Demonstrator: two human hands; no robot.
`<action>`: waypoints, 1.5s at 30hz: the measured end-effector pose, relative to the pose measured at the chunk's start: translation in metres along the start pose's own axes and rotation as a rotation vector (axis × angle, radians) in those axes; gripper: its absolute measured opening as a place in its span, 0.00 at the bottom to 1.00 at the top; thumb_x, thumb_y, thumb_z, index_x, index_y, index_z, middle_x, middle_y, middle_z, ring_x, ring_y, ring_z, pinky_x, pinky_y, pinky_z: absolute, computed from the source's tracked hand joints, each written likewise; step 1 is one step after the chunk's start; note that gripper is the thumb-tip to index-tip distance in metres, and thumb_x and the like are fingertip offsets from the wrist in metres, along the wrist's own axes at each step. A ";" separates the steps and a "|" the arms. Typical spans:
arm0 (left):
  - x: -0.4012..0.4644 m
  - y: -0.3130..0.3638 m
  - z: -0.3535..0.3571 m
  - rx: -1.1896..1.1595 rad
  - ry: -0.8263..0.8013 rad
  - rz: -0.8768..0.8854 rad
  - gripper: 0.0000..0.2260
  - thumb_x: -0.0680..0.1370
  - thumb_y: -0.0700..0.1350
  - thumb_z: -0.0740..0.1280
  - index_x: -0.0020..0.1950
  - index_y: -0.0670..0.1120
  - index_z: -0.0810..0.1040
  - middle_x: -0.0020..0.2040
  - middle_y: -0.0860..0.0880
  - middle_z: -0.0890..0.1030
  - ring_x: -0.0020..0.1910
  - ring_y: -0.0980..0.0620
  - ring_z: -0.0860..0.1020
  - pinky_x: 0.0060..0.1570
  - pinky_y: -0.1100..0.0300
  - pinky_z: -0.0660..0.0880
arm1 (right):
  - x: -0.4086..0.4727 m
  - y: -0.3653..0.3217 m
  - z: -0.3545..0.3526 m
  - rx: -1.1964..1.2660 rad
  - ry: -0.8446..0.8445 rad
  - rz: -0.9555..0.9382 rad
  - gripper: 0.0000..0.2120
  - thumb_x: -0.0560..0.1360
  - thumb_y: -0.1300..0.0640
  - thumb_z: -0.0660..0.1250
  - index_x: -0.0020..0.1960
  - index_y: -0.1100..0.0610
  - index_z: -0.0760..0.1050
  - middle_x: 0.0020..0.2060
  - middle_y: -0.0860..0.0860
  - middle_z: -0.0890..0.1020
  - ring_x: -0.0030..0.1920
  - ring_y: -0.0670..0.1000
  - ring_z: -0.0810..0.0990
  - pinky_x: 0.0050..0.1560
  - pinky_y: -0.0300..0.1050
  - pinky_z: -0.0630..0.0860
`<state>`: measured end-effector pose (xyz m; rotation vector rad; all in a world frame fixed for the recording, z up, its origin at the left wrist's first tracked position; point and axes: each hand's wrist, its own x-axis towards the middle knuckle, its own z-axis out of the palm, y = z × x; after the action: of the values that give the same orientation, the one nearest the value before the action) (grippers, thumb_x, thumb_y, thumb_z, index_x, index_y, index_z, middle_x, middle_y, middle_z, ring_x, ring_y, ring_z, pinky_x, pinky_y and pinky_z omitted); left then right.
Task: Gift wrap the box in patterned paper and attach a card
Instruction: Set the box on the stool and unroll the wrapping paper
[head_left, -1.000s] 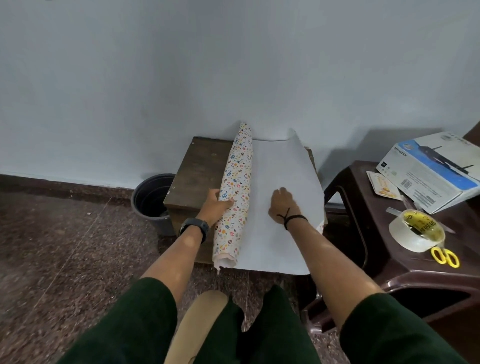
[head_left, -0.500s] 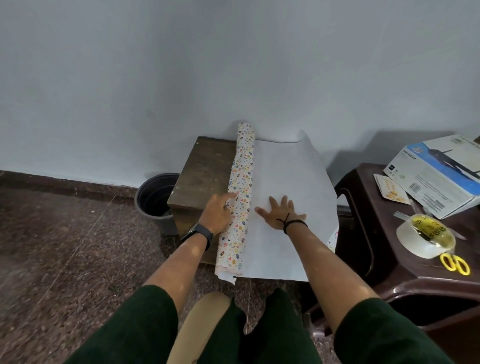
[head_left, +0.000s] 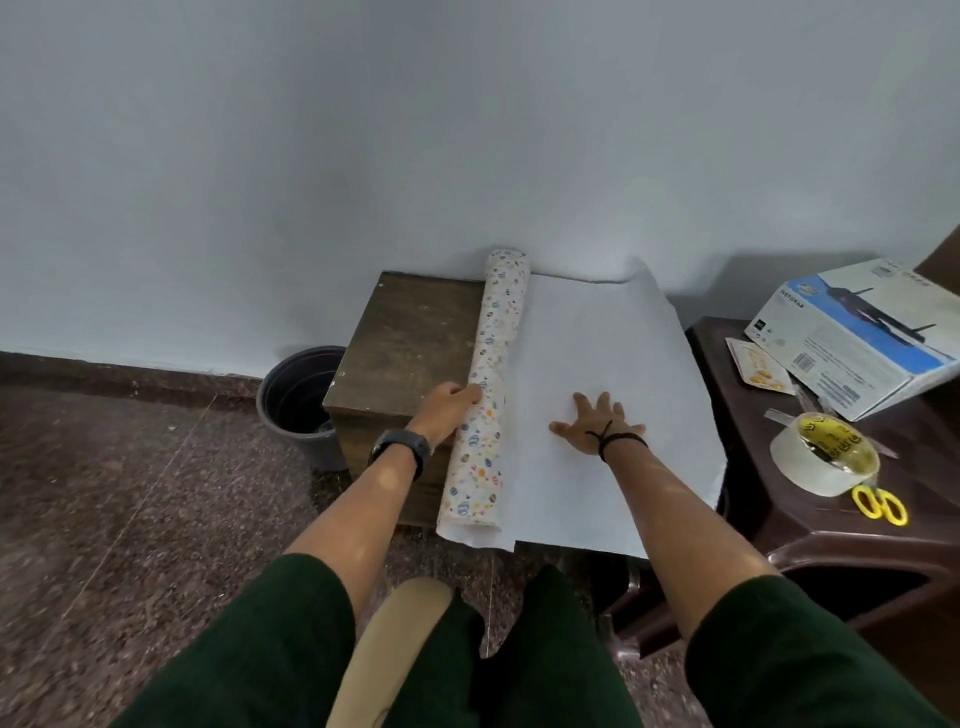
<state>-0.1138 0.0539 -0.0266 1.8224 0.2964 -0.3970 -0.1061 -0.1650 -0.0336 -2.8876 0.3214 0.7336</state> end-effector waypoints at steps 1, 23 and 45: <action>0.001 -0.004 -0.003 -0.045 0.023 -0.013 0.16 0.78 0.52 0.64 0.61 0.44 0.73 0.61 0.43 0.77 0.55 0.47 0.76 0.61 0.50 0.72 | 0.000 0.002 -0.002 -0.002 0.001 0.002 0.34 0.77 0.37 0.56 0.77 0.48 0.48 0.77 0.54 0.46 0.76 0.58 0.47 0.70 0.66 0.51; -0.001 -0.005 -0.009 -0.014 -0.041 0.030 0.31 0.74 0.65 0.63 0.70 0.47 0.65 0.65 0.47 0.73 0.60 0.48 0.75 0.59 0.54 0.71 | -0.017 -0.102 -0.003 1.439 -0.126 -0.097 0.12 0.79 0.60 0.56 0.52 0.52 0.77 0.50 0.53 0.76 0.55 0.54 0.74 0.59 0.55 0.71; 0.003 -0.025 -0.082 0.016 0.185 0.057 0.24 0.77 0.64 0.58 0.59 0.46 0.75 0.58 0.50 0.76 0.57 0.50 0.74 0.58 0.56 0.68 | -0.014 -0.162 0.018 1.541 -0.167 -0.145 0.05 0.78 0.61 0.61 0.48 0.58 0.75 0.46 0.54 0.78 0.49 0.54 0.77 0.55 0.52 0.75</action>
<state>-0.1114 0.1395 -0.0289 1.8817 0.3688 -0.1923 -0.0874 -0.0022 -0.0280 -1.3640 0.3888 0.3667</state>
